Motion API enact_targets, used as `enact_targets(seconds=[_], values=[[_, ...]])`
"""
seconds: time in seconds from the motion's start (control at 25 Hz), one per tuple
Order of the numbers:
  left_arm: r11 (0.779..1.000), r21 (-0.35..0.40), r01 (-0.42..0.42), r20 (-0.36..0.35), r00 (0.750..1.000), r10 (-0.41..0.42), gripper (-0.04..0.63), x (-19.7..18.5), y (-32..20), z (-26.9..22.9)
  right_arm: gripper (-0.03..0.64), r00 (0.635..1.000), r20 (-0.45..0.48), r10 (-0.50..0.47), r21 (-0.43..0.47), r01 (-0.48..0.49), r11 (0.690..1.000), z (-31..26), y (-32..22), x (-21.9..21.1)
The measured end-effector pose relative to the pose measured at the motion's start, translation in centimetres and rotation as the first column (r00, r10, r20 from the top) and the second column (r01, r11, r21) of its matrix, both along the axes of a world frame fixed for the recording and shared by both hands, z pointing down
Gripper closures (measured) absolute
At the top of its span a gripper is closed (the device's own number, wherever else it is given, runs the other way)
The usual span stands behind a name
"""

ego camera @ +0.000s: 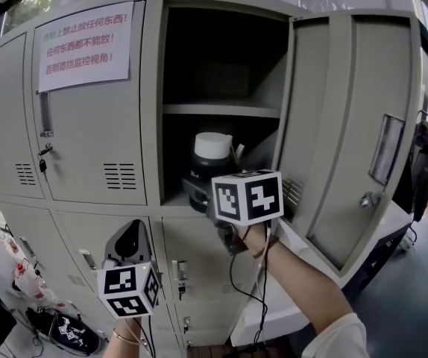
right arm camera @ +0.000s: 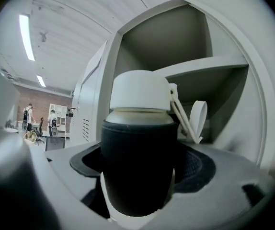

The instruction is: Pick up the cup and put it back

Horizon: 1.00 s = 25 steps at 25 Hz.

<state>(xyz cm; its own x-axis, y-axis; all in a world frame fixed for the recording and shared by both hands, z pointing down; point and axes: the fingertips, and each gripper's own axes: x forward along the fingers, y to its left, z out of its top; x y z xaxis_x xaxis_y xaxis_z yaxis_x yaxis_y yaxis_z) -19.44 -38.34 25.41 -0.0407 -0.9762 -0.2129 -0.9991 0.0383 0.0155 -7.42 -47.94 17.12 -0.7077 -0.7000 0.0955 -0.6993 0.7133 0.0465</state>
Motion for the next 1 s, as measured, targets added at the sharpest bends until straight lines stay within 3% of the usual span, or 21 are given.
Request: enact_targets(seconds=[0.32, 0.52, 0.76, 1.0], values=[[1.0, 0.006, -0.003, 0.003, 1.0, 0.003, 0.588, 1.1, 1.0, -2.4, 0.215, 0.995, 0.043, -0.088, 0.023, 0.087, 0.996, 0.1, 5.3, 0.9], [1.0, -0.017, -0.001, 0.003, 1.0, 0.001, 0.588, 2.0, 1.9, -1.3, 0.215, 0.987, 0.046, -0.151, -0.021, 0.152, 0.988, 2.7, 8.6, 1.3], [0.999, -0.052, 0.007, 0.014, 1.0, -0.007, 0.588, 2.7, 2.7, 0.2, 0.215, 0.982, 0.04, -0.182, -0.009, 0.183, 0.983, 5.5, 11.2, 2.2], [0.997, -0.066, 0.033, 0.016, 0.999, -0.032, 0.588, 3.1, 4.0, 1.5, 0.215, 0.977, 0.06, -0.203, -0.062, 0.206, 0.977, 9.4, 12.7, 3.0]])
